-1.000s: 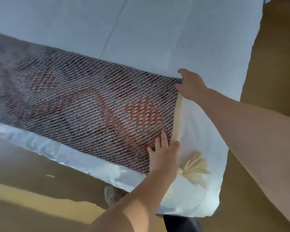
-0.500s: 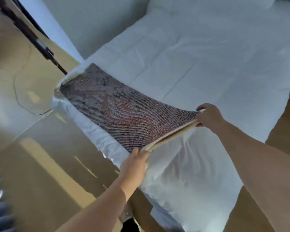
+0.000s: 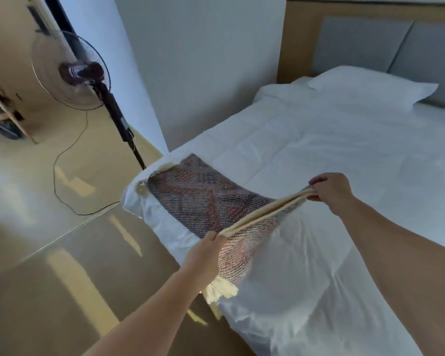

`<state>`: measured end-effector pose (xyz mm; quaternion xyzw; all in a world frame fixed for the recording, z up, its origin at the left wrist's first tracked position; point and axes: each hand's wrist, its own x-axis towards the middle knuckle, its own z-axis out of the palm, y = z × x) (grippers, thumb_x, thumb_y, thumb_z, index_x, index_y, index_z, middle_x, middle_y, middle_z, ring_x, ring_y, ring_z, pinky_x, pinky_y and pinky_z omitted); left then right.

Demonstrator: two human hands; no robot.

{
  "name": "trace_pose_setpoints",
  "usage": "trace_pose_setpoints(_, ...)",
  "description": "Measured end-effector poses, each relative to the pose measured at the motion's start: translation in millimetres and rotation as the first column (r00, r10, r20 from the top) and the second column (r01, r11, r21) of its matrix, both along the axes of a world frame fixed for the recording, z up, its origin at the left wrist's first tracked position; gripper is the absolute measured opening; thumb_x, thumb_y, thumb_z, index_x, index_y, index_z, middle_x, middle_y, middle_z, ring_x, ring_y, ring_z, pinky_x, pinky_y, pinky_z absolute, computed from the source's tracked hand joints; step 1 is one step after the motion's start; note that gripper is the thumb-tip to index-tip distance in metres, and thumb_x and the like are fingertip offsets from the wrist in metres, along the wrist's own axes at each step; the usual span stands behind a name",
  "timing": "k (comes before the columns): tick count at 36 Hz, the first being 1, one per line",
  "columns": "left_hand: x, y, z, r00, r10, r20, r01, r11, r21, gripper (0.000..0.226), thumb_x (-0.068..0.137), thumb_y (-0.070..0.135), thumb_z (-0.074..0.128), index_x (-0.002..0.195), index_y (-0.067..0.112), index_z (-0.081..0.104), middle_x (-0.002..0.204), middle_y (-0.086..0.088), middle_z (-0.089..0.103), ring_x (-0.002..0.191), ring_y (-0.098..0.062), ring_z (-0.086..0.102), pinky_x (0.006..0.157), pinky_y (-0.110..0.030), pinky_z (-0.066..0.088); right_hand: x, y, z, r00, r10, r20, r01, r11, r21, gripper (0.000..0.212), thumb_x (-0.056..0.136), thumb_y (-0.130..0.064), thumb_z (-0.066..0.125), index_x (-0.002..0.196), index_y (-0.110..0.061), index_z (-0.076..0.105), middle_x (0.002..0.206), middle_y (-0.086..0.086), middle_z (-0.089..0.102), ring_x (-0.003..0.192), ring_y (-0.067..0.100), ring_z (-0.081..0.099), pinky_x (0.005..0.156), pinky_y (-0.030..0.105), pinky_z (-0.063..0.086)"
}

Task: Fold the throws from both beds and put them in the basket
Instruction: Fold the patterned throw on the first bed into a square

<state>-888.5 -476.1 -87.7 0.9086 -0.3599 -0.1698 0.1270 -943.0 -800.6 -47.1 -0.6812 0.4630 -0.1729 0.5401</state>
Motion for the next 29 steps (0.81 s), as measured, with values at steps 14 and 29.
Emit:
trace_pose_setpoints(14,127.6,87.1,28.2,0.999,0.011,0.039,-0.010,1.000,-0.026,0.061,0.082,-0.012,0.043,0.131,0.025,0.046,0.126,0.008,0.045,0.080,-0.019,0.059,0.068,-0.038,0.053,116.9,72.2,22.0,0.991,-0.102,0.081,0.106,0.994,-0.040,0.027,0.081,0.007,0.058,0.065,-0.013,0.068,0.079,0.013,0.066,0.076,0.032,0.068,0.068,0.047,0.060)
trace_pose_setpoints(29,249.8,99.2,20.2,0.997,0.071,0.037,-0.071,0.997,0.006,0.060,0.083,-0.011,0.044,0.131,0.023,0.043,0.124,0.006,0.045,0.057,-0.008,0.043,0.046,-0.022,0.029,263.9,77.9,2.0,0.993,-0.009,0.117,0.017,0.997,-0.075,0.030,0.083,0.004,0.056,0.066,-0.018,0.067,0.085,0.011,0.067,0.081,0.032,0.068,0.071,0.046,0.060)
